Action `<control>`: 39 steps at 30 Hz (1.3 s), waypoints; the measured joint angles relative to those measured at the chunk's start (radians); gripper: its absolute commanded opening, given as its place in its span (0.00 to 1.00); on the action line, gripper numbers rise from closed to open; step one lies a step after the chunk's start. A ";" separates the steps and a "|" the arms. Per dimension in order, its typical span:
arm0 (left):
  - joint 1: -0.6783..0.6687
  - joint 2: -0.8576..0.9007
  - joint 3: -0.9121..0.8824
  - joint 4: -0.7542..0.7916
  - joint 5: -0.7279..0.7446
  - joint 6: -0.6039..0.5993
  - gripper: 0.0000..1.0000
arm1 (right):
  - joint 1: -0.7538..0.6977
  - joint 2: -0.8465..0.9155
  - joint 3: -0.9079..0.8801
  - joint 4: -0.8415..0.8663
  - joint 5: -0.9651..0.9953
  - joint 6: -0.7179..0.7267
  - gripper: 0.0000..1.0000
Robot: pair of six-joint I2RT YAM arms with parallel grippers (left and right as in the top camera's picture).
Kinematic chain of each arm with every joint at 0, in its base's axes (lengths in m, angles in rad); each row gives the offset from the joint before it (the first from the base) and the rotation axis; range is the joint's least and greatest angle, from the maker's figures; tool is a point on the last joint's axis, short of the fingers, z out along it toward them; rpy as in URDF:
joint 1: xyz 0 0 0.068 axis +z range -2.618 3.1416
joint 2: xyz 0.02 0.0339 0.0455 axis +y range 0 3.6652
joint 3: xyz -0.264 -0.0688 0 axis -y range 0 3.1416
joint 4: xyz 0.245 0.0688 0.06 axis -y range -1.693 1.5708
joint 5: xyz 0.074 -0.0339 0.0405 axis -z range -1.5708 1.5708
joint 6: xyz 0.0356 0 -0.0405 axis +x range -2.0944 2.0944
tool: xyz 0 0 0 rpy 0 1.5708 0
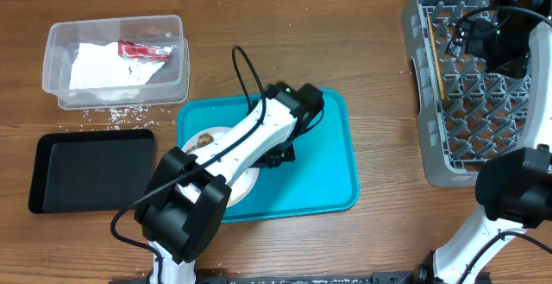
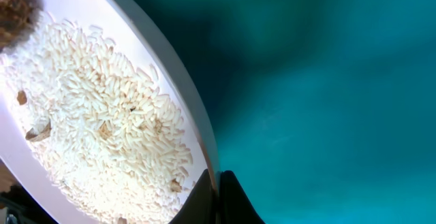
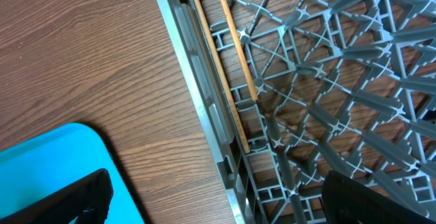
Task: Sort waste into correct bins and load items into the dishwasher
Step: 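Lift the white plate and carry it left toward the black tray, then tilt the plate with the left gripper to dump rice onto the black tray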
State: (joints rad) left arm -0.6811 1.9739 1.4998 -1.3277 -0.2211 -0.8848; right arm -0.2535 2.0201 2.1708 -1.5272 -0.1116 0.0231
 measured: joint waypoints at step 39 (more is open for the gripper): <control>0.886 -0.030 0.282 -0.073 0.318 0.387 0.04 | 0.000 0.000 0.000 0.000 0.000 0.000 1.00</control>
State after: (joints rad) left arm 0.2050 1.9438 1.7813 -1.4010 0.0967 -0.4980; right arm -0.2535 2.0201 2.1708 -1.5269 -0.1112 0.0231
